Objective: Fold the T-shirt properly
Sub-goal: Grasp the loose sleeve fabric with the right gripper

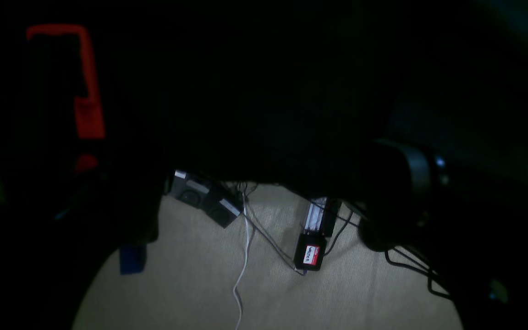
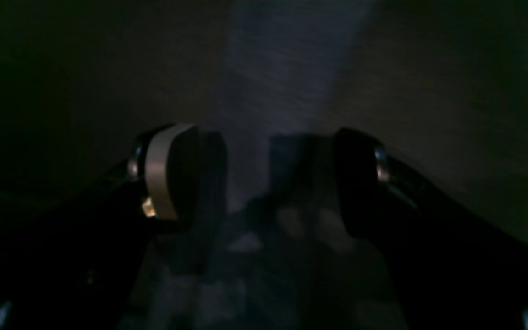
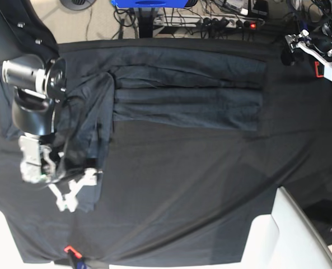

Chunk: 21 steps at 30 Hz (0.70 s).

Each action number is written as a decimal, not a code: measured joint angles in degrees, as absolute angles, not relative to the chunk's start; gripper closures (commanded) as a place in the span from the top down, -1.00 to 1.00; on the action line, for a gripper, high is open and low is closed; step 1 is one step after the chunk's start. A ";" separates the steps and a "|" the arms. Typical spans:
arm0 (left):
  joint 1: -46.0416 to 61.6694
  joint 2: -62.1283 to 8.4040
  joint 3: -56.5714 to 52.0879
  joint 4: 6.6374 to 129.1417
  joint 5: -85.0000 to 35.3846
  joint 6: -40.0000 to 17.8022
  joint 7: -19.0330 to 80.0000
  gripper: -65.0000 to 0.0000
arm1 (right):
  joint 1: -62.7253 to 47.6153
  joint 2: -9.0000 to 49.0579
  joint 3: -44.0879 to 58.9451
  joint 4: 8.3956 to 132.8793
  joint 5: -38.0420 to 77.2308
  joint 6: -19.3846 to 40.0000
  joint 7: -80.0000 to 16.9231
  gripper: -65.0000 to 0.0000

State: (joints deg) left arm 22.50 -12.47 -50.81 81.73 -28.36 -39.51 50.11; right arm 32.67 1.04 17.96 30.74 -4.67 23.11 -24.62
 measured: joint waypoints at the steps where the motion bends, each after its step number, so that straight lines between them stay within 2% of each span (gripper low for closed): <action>1: 22.37 -12.49 -50.81 81.73 -28.40 -39.51 50.09 1.00 | 32.97 0.93 17.61 29.21 -4.43 20.03 -22.74 0.33; 3: 22.41 -12.51 -50.81 81.73 -28.51 -39.51 49.95 1.00 | 33.47 1.50 17.56 26.50 -4.69 16.27 -20.16 0.33; 8: 22.37 -12.38 -50.63 81.73 -28.51 -39.51 49.95 1.00 | 33.61 2.02 17.63 23.97 -4.56 15.99 -18.15 0.32; 9: 22.35 -12.40 -50.63 81.73 -28.56 -39.51 49.93 1.00 | 33.58 1.85 17.63 23.97 -4.69 15.92 -18.13 0.25; 11: 22.37 -12.43 -50.63 81.73 -28.53 -39.51 49.95 1.00 | 33.45 1.56 17.63 23.97 -4.73 15.99 -17.89 -0.11; 14: 22.35 -12.40 -50.63 81.73 -28.58 -39.53 49.95 1.00 | 33.32 1.67 17.63 23.86 -4.45 16.01 -18.65 -1.00; 16: 22.39 -12.40 -50.63 81.73 -28.56 -39.51 49.95 1.00 | 33.26 1.56 17.63 23.86 -4.54 15.99 -18.61 -0.93; 18: 22.41 -12.40 -50.63 81.73 -28.53 -39.51 49.95 1.00 | 33.26 1.08 17.63 23.90 -4.56 15.84 -18.74 -1.00; 21: 22.41 -12.40 -50.63 81.73 -28.56 -39.51 49.95 1.00 | 32.23 0.80 17.63 25.12 -4.32 15.99 -18.52 -1.00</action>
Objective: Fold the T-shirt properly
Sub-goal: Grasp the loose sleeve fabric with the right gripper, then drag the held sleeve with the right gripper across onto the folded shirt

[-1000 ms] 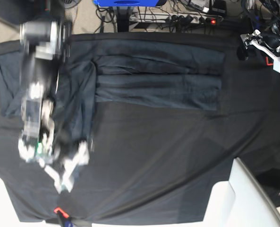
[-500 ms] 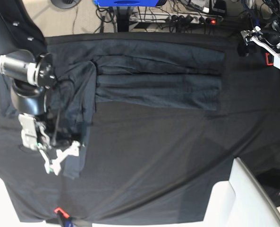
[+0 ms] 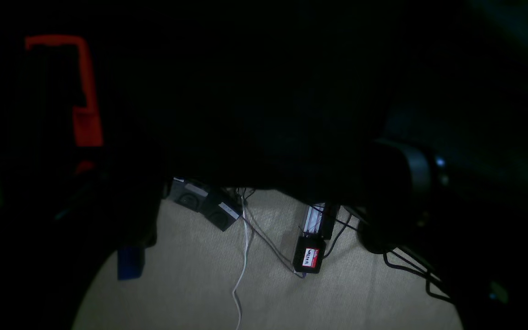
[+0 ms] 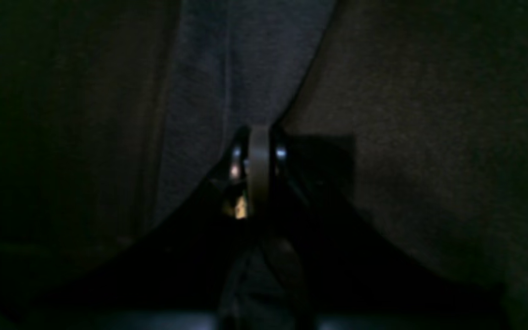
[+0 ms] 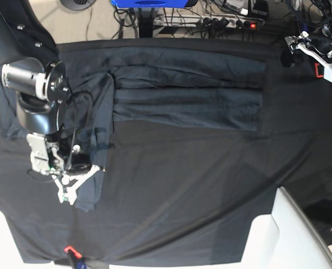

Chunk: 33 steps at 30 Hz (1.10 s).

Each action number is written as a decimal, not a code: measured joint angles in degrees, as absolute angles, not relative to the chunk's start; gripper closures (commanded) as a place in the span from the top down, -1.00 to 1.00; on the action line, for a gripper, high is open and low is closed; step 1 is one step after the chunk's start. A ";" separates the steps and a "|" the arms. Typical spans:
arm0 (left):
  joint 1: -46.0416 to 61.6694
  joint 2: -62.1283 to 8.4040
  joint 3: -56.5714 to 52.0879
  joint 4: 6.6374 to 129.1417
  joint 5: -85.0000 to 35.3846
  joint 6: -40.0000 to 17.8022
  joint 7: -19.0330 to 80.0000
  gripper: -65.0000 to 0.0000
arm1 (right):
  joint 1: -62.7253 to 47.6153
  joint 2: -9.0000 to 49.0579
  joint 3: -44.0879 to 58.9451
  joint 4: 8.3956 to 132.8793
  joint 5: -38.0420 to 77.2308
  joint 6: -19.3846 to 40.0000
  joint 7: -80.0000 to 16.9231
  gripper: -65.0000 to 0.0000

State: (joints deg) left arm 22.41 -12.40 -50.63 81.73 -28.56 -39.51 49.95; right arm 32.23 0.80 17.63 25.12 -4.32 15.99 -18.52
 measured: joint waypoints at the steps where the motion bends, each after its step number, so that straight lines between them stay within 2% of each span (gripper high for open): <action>1: 22.41 -12.45 -50.68 81.73 -28.53 -39.53 49.95 1.00 | 31.44 0.64 17.63 27.03 -4.32 16.08 -20.49 -1.00; 4: 22.41 -12.51 -50.76 81.73 -28.60 -39.51 49.93 1.00 | 26.96 -0.91 17.63 36.64 -4.82 16.12 -25.26 -1.00; 7: 22.24 -12.53 -50.65 81.73 -28.60 -39.51 49.95 1.00 | 20.18 -3.29 16.49 51.35 -4.64 16.29 -31.31 -1.00; 13: 21.93 -12.56 -50.54 81.71 -28.58 -39.51 49.93 1.00 | 5.63 -3.81 0.60 83.20 -4.82 16.12 -39.29 -1.00; 18: 21.98 -12.49 -50.59 81.71 -28.53 -39.51 49.98 1.00 | -7.27 -4.05 -9.69 100.29 -4.43 16.82 -45.36 -1.00; 21: 21.93 -12.56 -50.57 81.71 -28.53 -39.51 49.93 1.00 | -12.12 -3.92 -14.35 105.69 -4.91 16.16 -45.95 -1.00; 25: 21.93 -12.58 -50.57 81.71 -28.51 -39.51 49.95 1.00 | -16.86 -3.95 -21.69 106.39 -4.34 16.88 -46.61 -1.00; 33: 21.93 -12.53 -50.52 81.71 -28.56 -39.51 49.93 1.00 | -16.99 -3.77 -33.82 106.39 -4.56 16.62 -46.46 -1.00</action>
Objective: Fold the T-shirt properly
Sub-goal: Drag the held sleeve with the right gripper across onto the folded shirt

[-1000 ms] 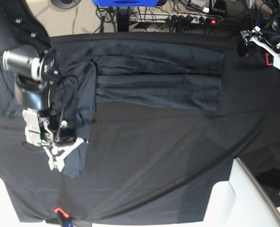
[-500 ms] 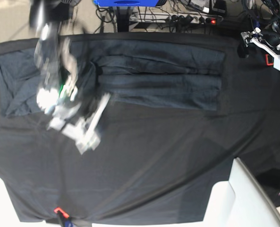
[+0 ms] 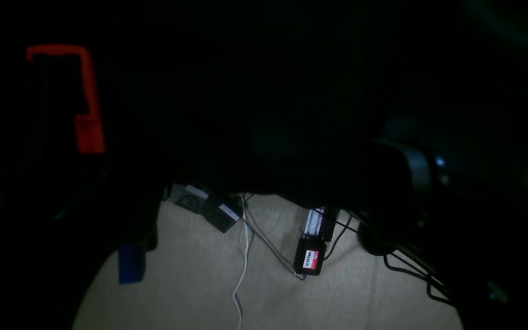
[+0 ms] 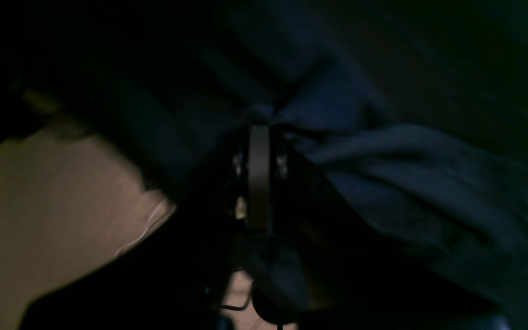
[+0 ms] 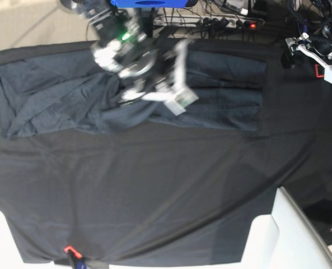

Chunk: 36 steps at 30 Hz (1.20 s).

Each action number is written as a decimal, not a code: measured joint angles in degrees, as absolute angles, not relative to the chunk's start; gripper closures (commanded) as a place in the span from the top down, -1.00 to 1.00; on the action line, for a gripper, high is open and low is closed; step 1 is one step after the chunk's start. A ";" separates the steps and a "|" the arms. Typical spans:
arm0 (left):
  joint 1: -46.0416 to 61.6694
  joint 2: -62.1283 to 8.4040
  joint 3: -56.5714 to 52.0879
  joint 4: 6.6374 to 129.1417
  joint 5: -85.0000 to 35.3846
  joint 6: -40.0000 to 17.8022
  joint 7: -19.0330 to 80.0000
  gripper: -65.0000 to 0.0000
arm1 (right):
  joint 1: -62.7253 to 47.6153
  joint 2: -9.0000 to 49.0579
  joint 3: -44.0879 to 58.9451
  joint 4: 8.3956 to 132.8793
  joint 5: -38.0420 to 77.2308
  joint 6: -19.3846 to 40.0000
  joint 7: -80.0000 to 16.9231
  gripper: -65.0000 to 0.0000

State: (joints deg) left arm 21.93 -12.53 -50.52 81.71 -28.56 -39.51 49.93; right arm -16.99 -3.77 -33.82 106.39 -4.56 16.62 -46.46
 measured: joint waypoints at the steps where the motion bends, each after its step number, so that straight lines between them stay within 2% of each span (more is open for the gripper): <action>1: 21.93 -12.53 -50.52 81.71 -28.56 -39.51 49.93 1.00 | -16.97 -3.77 -35.27 106.39 -4.43 16.67 -46.13 -1.00; 17: 21.91 -12.58 -50.52 78.87 -28.56 -39.51 49.93 1.00 | -10.85 -1.21 -48.29 106.56 -4.36 16.45 -46.37 -1.00; 36: 21.32 -16.16 -50.81 79.55 -28.73 -39.53 49.93 1.00 | -10.85 1.08 -49.78 112.18 -4.45 16.27 -46.33 -1.00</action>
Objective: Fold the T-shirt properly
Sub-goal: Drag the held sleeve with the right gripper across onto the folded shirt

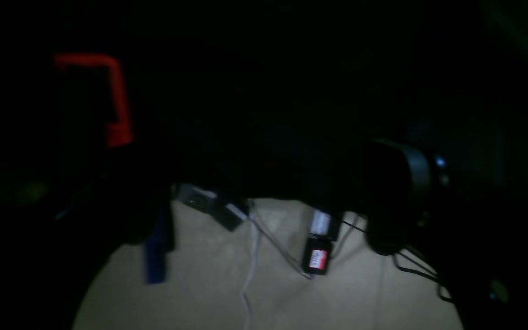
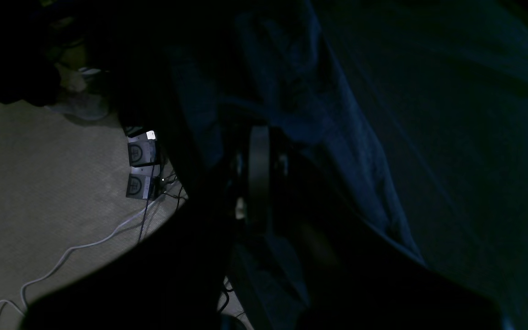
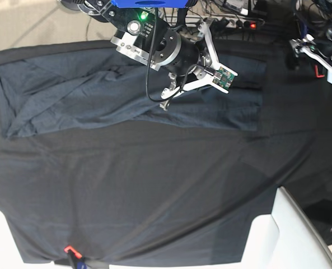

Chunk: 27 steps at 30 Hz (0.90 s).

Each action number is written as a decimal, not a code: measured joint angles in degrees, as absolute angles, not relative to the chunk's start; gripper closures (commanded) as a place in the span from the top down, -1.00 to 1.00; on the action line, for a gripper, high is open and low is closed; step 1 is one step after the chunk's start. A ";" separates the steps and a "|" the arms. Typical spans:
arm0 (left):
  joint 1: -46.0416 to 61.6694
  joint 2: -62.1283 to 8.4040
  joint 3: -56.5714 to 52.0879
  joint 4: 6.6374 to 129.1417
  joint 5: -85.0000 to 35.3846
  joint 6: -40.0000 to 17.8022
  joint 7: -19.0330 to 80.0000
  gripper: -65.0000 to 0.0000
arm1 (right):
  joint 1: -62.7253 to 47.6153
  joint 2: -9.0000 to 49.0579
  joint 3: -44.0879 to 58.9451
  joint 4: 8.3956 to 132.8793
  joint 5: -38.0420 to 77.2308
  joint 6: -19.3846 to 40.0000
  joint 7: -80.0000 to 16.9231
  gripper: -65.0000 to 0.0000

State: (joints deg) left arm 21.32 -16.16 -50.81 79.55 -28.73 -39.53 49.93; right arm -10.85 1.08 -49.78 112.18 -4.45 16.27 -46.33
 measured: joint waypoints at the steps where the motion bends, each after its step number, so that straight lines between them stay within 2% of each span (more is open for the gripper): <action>1: 21.65 -16.60 -51.40 80.29 -28.73 -39.51 49.95 1.00 | -10.85 1.10 -49.78 112.18 -4.47 16.27 -46.35 -1.00; 8: 26.00 -17.06 -63.22 92.53 -28.86 -39.51 50.37 1.00 | -8.27 1.54 -53.67 112.16 -1.85 16.29 -45.32 -1.00; 15: 26.55 -12.71 -75.07 99.39 -28.77 -40.14 50.41 1.00 | -4.08 1.30 -58.89 110.76 -2.11 16.49 -45.23 -1.00; 27: 26.68 -12.82 -75.40 99.42 -28.77 -39.94 50.37 1.00 | -1.06 1.26 -58.61 102.04 -2.09 16.36 -39.59 -1.00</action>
